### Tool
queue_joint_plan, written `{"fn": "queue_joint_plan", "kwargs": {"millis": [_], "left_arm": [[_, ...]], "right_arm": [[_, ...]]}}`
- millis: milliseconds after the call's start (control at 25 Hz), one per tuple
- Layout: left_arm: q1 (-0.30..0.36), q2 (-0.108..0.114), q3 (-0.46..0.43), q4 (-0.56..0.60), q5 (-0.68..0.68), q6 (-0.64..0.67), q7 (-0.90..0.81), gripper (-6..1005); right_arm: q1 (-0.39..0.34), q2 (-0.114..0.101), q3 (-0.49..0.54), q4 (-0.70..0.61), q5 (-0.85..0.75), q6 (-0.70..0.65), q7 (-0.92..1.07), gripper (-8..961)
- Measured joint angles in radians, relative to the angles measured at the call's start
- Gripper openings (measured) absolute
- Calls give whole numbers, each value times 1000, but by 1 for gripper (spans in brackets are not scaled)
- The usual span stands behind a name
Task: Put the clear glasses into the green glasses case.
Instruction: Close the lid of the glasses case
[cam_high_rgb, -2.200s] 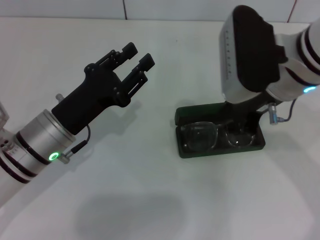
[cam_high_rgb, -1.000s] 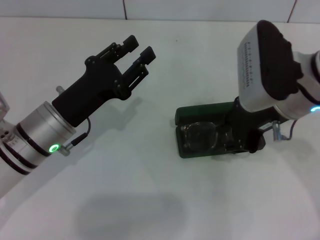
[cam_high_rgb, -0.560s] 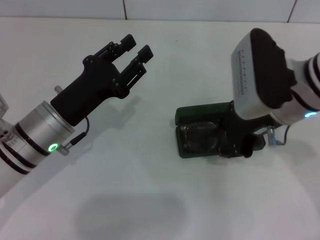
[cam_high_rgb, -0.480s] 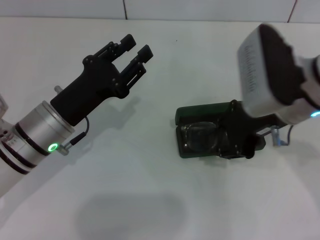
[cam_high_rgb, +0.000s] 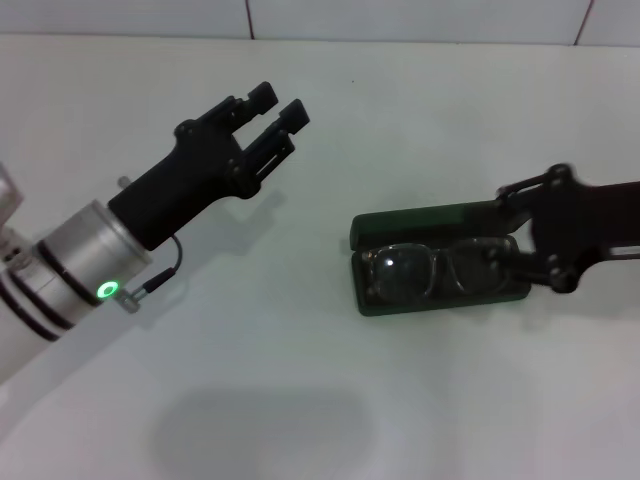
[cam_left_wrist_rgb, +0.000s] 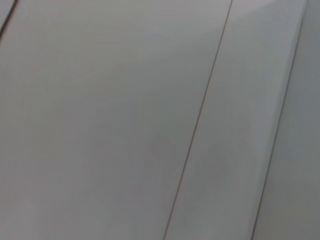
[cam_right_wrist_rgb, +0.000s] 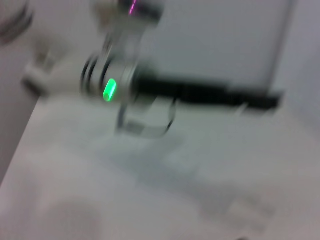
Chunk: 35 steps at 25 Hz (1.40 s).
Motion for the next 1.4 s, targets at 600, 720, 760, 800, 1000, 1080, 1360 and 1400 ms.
{"fn": "queue_joint_plan", "kwargs": {"millis": [600, 720, 760, 800, 1000, 1080, 1360, 1400], "left_arm": [[-209, 13, -2, 14, 257, -152, -224, 522], [-260, 25, -2, 16, 309, -208, -329, 525], [-271, 26, -2, 18, 323, -235, -357, 526], [-283, 24, -1, 23, 340, -271, -382, 527], [-297, 15, -3, 74, 480, -358, -426, 530], [-295, 12, -5, 104, 529, -376, -438, 530], [-294, -5, -7, 189, 665, -487, -488, 529], [-296, -7, -7, 191, 671, -489, -492, 529]], "right_arm": [[-36, -11, 478, 458, 241, -79, -299, 340], [-38, -9, 618, 543, 292, -93, -328, 340], [-39, -9, 655, 579, 309, -104, -353, 340], [-38, -9, 693, 616, 328, -119, -386, 340], [-43, -9, 783, 740, 362, -162, -526, 343], [-50, -10, 785, 745, 360, -161, -534, 344], [-54, -12, 775, 752, 355, -155, -540, 347], [-53, -12, 775, 754, 355, -155, -541, 348]]}}
